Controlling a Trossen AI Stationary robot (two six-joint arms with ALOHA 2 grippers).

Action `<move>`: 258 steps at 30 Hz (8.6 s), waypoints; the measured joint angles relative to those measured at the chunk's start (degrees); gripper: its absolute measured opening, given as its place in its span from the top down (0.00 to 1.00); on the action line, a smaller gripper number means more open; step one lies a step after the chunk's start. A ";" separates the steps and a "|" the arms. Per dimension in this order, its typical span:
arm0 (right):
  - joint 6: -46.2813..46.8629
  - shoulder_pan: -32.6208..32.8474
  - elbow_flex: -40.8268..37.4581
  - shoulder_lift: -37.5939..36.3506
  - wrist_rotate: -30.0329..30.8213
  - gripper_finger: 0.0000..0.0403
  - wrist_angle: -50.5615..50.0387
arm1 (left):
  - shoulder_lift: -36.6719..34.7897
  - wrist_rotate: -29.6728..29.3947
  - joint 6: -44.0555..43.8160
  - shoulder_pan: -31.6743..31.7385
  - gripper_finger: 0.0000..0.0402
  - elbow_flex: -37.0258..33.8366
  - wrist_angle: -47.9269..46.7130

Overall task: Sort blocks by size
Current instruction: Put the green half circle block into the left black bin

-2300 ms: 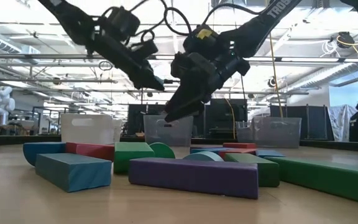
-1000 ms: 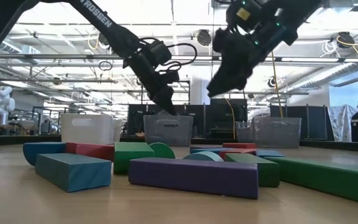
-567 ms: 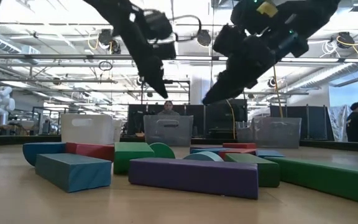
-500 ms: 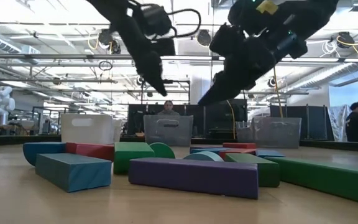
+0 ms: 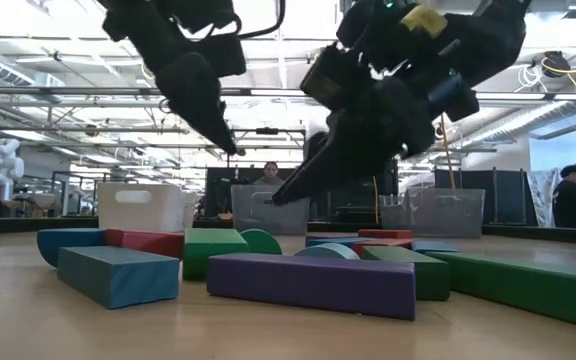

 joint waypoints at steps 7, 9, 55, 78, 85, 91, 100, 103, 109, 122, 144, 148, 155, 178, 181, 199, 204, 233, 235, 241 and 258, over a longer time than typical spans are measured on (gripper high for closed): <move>0.83 2.38 4.70 5.97 0.14 0.36 -0.12 | -0.13 -2.59 -5.08 -7.29 0.53 -4.50 5.91; 0.89 3.10 5.96 7.45 -0.05 0.36 -1.26 | 0.44 -4.63 -5.93 -9.29 0.53 -4.94 6.88; 12.52 5.28 8.62 12.18 6.13 0.28 3.73 | 10.06 -13.92 -21.85 -26.33 0.53 -12.57 21.83; 9.21 4.53 15.10 13.31 4.69 0.47 -11.24 | 11.73 -11.86 -21.87 -27.72 0.53 -12.55 27.62; 7.63 3.66 15.06 13.29 4.27 0.65 -11.21 | 11.73 -11.51 -21.84 -27.80 0.53 -12.55 27.68; 6.96 2.95 15.03 13.07 4.22 0.71 -11.02 | 11.73 -11.78 -21.76 -28.41 0.53 -12.53 27.67; 5.94 2.53 14.78 10.79 4.91 0.69 -12.73 | 11.73 -12.50 -21.65 -28.36 0.41 -12.53 27.77; 5.83 2.53 14.86 10.33 4.90 0.69 -12.35 | 11.71 -13.79 -20.30 -28.36 0.32 -12.53 27.88; 5.59 2.49 14.86 9.36 4.76 0.69 -12.32 | 11.71 -17.51 -19.63 -28.15 0.22 -12.53 28.85; 5.94 1.61 14.95 7.91 5.15 0.68 -10.92 | 11.71 -17.85 -19.90 -27.34 0.27 -12.51 32.19; 5.92 0.74 14.96 6.00 5.36 0.60 -13.22 | 11.57 -17.95 -18.62 -26.40 0.66 -12.46 32.03; 6.85 0.56 15.12 2.56 11.47 0.53 -21.50 | 11.69 -17.96 -17.01 -24.71 0.66 -11.97 30.34; 11.17 0.52 15.08 -4.01 23.04 0.49 -39.23 | 11.69 -17.80 -11.22 -19.51 0.66 -8.60 25.39; 22.94 -1.86 -3.26 -6.20 21.85 0.51 -31.44 | 11.62 -5.28 10.56 8.90 0.66 12.09 7.46; 22.75 -2.10 -3.63 -6.12 21.42 0.51 -29.93 | 11.62 -2.22 11.75 12.86 0.66 12.87 7.32; 19.93 -2.72 -3.69 -5.77 20.71 0.51 -26.20 | 21.26 12.99 13.01 28.46 0.61 12.94 12.83; 19.93 -3.05 -3.69 -5.77 20.50 0.51 -26.20 | 23.08 12.63 13.29 28.55 0.55 12.94 13.02; 3.36 -1.29 -0.99 -5.45 4.45 0.51 1.05 | 6.94 8.01 7.07 10.01 0.53 12.53 -17.29; 2.89 -0.39 -0.50 -4.23 4.43 0.51 1.98 | 6.94 6.43 5.04 6.43 0.53 11.19 -17.41; 1.49 2.17 2.71 0.35 3.79 0.51 1.37 | 7.01 1.25 -2.91 -2.59 0.53 6.06 -13.74; 1.82 8.07 11.54 10.38 -2.92 0.51 0.24 | 7.01 -7.42 -20.21 -17.69 0.53 -4.00 -2.95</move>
